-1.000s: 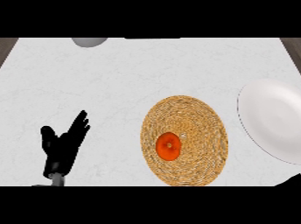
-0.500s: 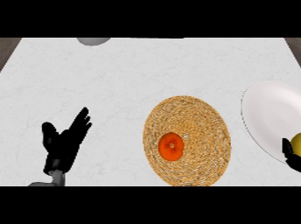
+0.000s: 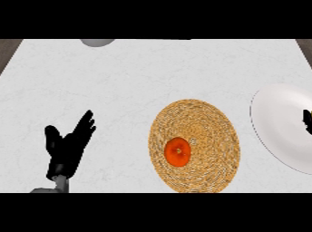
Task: Pick the lemon from the placemat and place it in the plate
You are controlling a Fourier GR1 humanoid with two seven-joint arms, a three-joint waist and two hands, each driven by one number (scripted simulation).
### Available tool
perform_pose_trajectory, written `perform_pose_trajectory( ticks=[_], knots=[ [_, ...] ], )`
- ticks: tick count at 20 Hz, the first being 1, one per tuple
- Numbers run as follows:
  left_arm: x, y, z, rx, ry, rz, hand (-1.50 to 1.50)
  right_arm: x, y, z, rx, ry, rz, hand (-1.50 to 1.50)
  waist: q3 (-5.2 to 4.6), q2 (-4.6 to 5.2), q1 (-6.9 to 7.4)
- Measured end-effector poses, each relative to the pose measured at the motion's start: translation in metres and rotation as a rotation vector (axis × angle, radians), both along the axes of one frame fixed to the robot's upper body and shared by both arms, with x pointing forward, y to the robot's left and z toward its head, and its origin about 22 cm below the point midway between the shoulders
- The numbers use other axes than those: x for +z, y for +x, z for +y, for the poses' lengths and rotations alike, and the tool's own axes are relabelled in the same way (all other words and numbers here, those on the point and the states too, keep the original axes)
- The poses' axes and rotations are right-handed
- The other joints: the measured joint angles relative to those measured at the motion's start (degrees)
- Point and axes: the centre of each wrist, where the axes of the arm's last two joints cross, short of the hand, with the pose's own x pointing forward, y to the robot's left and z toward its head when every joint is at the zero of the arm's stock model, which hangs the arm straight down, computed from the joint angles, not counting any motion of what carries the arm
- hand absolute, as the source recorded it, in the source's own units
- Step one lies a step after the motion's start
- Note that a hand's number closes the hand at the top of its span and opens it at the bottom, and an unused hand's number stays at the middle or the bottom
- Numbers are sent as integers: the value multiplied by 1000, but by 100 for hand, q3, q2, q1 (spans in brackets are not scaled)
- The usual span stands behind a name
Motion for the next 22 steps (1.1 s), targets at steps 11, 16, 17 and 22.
perform_pose_trajectory(
  ticks=[11,16,17,22],
  knots=[
    [-3,5,-4,-30,-1,-9,0,-22,32,-13,56,-76,371,-150,13,67,178],
    [4,10,-5,-33,-7,-8,0,-30,39,-8,150,28,299,-150,25,80,184],
    [3,9,-6,-34,-9,-7,0,-29,40,-9,161,58,270,-150,26,77,173],
    [6,6,-2,-31,-1,-6,0,-21,37,-25,167,217,152,-150,25,69,148]
  ],
)
